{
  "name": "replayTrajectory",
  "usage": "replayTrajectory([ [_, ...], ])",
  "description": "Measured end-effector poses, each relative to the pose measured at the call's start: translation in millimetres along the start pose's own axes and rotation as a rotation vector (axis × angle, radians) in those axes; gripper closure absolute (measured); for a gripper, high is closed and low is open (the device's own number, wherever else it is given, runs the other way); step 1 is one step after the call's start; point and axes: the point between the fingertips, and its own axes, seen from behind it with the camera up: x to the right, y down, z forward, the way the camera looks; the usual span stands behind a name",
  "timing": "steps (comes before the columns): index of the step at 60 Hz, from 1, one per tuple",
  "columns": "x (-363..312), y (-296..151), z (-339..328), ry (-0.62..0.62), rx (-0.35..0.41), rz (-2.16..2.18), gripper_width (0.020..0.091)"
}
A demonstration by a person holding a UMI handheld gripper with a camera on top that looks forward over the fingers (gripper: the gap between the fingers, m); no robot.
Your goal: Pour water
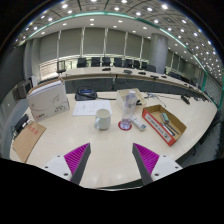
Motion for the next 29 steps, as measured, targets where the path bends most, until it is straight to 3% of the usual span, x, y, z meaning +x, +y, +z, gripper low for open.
replayTrajectory([
  [29,-8,23,-35,0.035,-0.008,-0.02,0.0244],
])
